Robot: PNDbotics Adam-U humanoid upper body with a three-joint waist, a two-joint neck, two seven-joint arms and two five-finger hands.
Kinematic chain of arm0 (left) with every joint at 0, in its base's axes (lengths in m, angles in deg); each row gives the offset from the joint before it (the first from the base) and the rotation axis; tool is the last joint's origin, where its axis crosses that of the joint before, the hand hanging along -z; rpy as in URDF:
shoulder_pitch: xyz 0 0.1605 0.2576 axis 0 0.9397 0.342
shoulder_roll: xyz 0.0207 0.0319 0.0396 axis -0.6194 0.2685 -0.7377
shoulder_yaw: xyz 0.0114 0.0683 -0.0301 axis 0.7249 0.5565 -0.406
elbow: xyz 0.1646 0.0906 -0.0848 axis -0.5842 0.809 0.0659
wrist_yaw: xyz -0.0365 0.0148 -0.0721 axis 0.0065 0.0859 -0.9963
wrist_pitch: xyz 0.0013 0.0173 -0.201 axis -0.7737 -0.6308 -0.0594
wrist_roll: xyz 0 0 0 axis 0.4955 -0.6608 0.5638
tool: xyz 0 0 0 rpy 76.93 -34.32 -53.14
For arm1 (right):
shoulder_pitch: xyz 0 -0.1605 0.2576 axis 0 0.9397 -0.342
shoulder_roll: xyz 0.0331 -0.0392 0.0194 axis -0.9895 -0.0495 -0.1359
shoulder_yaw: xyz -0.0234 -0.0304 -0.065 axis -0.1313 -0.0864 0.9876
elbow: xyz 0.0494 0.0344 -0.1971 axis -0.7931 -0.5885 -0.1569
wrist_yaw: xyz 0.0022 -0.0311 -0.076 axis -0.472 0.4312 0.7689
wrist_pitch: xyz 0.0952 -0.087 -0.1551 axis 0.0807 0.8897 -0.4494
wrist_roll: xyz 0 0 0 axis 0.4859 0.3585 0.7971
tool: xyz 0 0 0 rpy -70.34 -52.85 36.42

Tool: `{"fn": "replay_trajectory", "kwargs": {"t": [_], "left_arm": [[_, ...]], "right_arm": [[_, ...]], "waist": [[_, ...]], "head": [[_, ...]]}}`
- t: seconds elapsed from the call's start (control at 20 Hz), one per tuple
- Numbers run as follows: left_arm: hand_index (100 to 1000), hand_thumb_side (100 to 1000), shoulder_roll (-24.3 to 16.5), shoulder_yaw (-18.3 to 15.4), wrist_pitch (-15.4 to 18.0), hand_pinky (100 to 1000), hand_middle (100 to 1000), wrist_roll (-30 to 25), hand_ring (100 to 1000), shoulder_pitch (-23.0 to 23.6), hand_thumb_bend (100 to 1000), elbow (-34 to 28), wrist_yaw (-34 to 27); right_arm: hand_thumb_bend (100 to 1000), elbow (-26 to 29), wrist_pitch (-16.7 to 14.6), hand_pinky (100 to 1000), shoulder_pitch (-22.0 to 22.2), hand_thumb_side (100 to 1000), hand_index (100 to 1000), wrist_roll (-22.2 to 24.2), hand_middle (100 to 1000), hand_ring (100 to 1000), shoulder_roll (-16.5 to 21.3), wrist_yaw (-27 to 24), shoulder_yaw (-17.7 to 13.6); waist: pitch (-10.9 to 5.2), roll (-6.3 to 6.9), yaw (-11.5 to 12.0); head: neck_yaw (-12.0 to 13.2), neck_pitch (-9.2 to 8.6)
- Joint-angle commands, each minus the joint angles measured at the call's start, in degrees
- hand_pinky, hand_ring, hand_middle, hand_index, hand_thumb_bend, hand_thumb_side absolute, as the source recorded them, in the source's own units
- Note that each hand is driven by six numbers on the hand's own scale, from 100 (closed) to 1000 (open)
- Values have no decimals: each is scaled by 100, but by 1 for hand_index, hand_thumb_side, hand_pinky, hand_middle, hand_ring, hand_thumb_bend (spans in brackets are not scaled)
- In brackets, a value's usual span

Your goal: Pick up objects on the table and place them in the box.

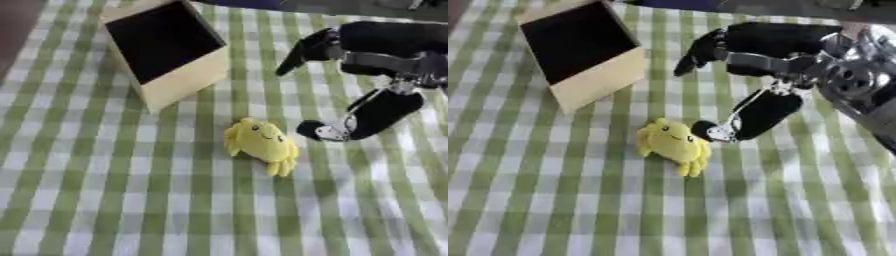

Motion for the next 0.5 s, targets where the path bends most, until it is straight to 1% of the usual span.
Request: {"fn": "replay_trajectory", "kwargs": {"t": [0.05,0.3,0.5], "left_arm": [[778,584,-106,-1,-4,671,693,-25,714,-35,485,-78,-22],[778,584,-88,16,-15,671,693,-53,715,-41,480,-78,-36],[777,583,-76,22,-17,671,694,-67,715,-44,476,-78,-43]], "right_arm": [[387,81,253,852,-53,412,883,49,801,855,-45,310,22],[392,-72,477,842,-90,394,878,169,795,848,-256,651,239],[399,-442,455,831,-92,366,877,143,787,844,-472,842,370]], "waist": [[-110,40,7],[-101,45,13],[-89,56,28]], "head": [[-26,24],[-53,30],[-67,31]]}}
